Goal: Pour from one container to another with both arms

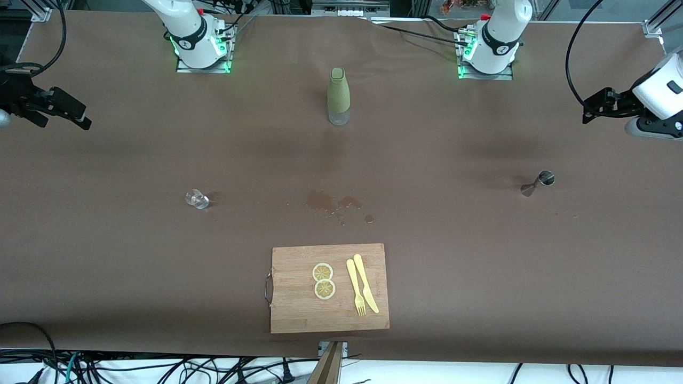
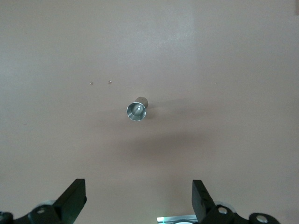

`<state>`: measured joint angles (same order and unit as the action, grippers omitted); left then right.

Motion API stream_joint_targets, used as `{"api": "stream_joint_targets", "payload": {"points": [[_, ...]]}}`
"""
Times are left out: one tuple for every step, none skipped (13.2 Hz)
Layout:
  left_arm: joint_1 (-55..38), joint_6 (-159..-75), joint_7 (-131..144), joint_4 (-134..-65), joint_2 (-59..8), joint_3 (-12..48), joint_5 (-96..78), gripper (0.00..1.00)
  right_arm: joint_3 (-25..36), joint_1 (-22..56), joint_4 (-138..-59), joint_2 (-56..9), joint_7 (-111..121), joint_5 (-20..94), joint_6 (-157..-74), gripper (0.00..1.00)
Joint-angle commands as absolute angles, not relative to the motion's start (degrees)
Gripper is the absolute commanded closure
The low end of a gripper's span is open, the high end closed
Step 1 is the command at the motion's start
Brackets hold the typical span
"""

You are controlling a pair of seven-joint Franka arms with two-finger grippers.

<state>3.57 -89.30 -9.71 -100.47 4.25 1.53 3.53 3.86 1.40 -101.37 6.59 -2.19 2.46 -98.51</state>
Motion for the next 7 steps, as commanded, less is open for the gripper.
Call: {"api": "stream_joint_targets", "payload": {"points": [[3.8, -89.5, -9.0, -101.1, 5.4, 1.6, 4.5, 0.0, 4.0, 1.2, -100.0, 6.4, -2.5, 2.8, -97.2, 0.0], [3.8, -89.6, -9.1, -101.0, 5.4, 1.6, 4.3, 0.0, 4.0, 1.1, -100.0, 6.3, -2.5, 2.7, -97.2, 0.0], [3.8, -89.6, -9.0, -101.0, 5.4, 1.5, 4.1, 0.0, 4.0, 1.1, -99.8, 5.9, -2.5, 2.7, -96.9, 0.0], [3.8, -89.6, -9.0, -100.9, 5.4, 1.5, 3.7, 0.0, 3.8, 1.3, -99.7, 5.7, -2.6, 2.2, -96.2, 0.0], [3.9, -89.6, -9.0, -101.0, 5.4, 1.3, 2.6, 0.0, 3.5, 1.4, -99.4, 5.7, -2.7, 1.7, -95.4, 0.0], [3.9, -89.6, -9.0, -101.0, 5.4, 1.1, 2.5, 0.0, 3.3, 1.5, -99.3, 5.6, -2.8, 1.6, -95.4, 0.0], [4.0, -89.6, -9.0, -100.9, 5.4, 1.1, 2.5, 0.0, 3.2, 1.5, -99.3, 5.6, -2.8, 1.6, -95.4, 0.0]]}}
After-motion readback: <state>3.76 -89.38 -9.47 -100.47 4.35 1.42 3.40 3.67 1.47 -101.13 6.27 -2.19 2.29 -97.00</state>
